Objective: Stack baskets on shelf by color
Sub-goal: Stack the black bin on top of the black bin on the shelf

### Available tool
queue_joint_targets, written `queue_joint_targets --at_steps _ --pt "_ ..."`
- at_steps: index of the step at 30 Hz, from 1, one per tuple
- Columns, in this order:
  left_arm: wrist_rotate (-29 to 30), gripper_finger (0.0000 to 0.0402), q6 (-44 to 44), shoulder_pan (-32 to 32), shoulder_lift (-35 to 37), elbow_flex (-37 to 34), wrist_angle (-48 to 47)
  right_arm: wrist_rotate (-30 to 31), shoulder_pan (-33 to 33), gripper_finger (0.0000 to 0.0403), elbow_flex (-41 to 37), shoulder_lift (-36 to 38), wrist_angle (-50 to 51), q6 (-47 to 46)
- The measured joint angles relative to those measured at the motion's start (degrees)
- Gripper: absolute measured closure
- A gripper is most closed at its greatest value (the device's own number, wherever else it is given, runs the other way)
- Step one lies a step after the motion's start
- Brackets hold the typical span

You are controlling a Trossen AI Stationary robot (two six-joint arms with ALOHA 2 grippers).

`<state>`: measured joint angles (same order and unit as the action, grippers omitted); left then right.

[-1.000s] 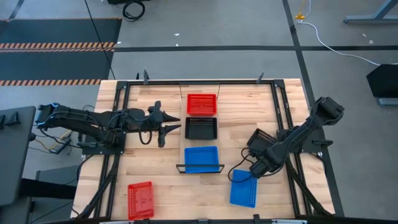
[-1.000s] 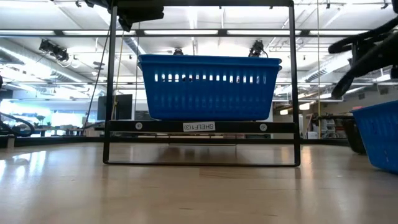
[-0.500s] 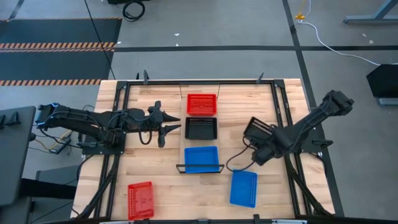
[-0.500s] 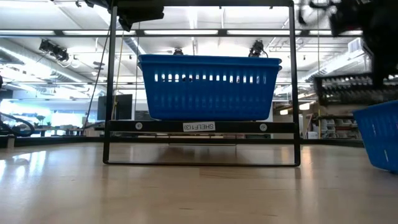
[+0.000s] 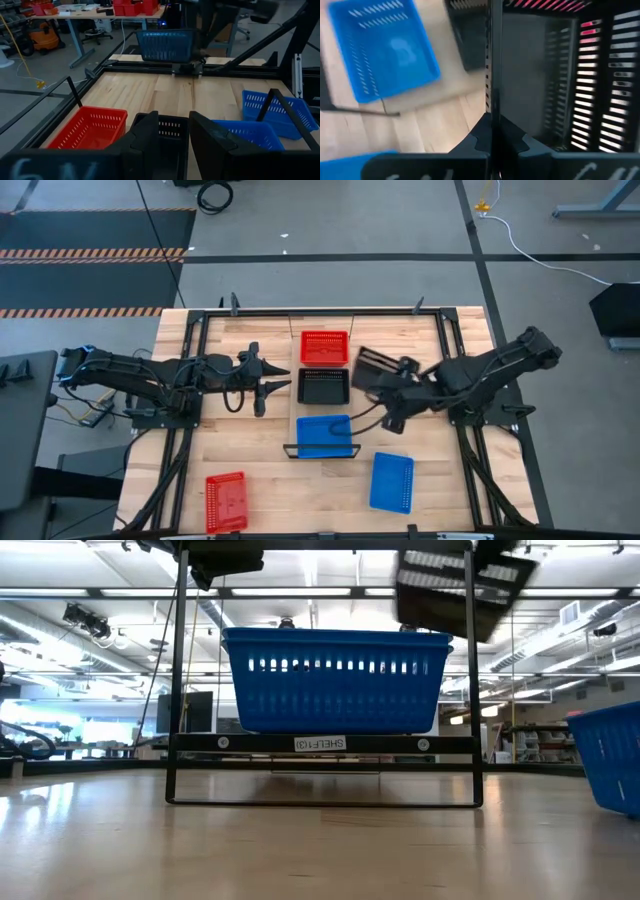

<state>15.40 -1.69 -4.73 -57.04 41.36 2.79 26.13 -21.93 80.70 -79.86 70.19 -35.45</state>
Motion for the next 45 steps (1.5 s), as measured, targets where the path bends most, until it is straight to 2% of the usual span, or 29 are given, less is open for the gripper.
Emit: queue_joint_targets --at_steps 7,17,23,30,45 --pt "0.0 0.0285 -0.02 0.0 0.0 -0.01 0.0 -0.72 3.65 0.039 6.08 -8.89 -7.68 18.99" --pt "0.0 0.0285 -0.04 0.0 0.0 -0.02 -0.11 -2.1 10.05 0.039 9.67 -17.94 -9.72 27.94" --pt "0.0 0.0285 -0.04 0.02 0.0 -0.01 -0.11 -7.93 12.56 0.039 9.76 -19.09 -15.68 28.6" --pt "0.0 0.0285 -0.04 0.0 0.0 -0.02 -0.15 -11.05 14.39 0.0389 9.25 -19.57 -18.23 28.6" --pt "0.02 0.0285 -0.04 0.0 0.0 -0.02 -0.12 -11.29 14.62 0.0388 9.09 -20.55 -19.33 27.93"
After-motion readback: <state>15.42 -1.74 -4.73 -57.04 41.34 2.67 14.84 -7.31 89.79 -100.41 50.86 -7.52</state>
